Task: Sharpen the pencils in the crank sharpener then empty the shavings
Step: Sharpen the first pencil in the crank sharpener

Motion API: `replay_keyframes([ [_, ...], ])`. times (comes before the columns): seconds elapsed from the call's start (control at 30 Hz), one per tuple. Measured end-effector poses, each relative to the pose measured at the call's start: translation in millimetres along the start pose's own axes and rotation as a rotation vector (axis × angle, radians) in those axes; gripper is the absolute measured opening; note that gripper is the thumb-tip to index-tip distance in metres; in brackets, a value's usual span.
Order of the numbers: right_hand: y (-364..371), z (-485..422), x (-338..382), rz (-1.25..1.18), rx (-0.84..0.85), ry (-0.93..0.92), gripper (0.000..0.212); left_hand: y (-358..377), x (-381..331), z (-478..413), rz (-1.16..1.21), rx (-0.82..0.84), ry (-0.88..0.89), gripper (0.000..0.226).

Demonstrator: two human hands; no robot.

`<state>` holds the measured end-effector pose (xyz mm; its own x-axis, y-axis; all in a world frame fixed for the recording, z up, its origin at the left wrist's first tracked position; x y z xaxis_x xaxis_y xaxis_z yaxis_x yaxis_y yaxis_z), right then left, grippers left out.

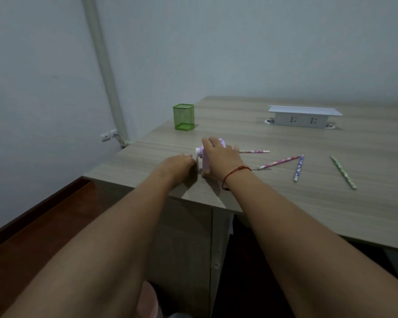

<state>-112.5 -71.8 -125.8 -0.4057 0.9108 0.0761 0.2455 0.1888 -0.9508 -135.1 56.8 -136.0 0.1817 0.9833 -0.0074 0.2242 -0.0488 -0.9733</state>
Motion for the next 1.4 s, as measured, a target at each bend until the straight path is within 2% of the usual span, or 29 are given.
replay_keyframes([
  [0.1, -1, 5, -3, 0.033, -0.025, -0.036, 0.083, -9, 4, -22, -0.008, 0.035, -0.011, 0.021],
  [0.23, -1, 5, -5, 0.065, -0.065, -0.063, 0.082, -16, 10, -39, -0.098, -0.022, 0.022, 0.021],
  [0.37, -6, 3, -3, 0.069, -0.052, -0.029, 0.076, -30, 17, -47, -0.155, -0.191, 0.124, 0.022],
  [0.57, -14, 6, 5, 0.120, -0.016, -0.004, 0.063, -36, 17, -32, -0.068, -0.355, 0.185, 0.020],
  [0.77, -18, 6, 4, 0.069, 0.048, 0.007, 0.071, -33, 1, -1, -0.022, -0.411, 0.172, 0.031],
  [1.0, -15, 2, 4, 0.059, 0.007, 0.015, 0.052, 1, 0, 26, -0.005, -0.313, 0.158, 0.025],
  [1.3, -5, -1, -1, 0.020, 0.022, -0.007, 0.083, 9, 2, 4, -0.018, -0.108, 0.093, 0.024],
  [1.4, -6, 1, -2, 0.015, 0.024, -0.016, 0.083, 3, 8, -16, -0.080, -0.087, 0.091, 0.023],
])
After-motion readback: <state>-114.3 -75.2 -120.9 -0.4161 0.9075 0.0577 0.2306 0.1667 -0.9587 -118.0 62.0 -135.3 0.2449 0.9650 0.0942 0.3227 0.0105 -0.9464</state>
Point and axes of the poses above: each hand's wrist, its own z-axis away from the middle knuckle, its own y-axis out of the palm, x = y × z, the point moved 1 cm from there along -z, towards the middle knuckle, and after that the axes turned 2 degrees about -x, right-handed, at the moved point
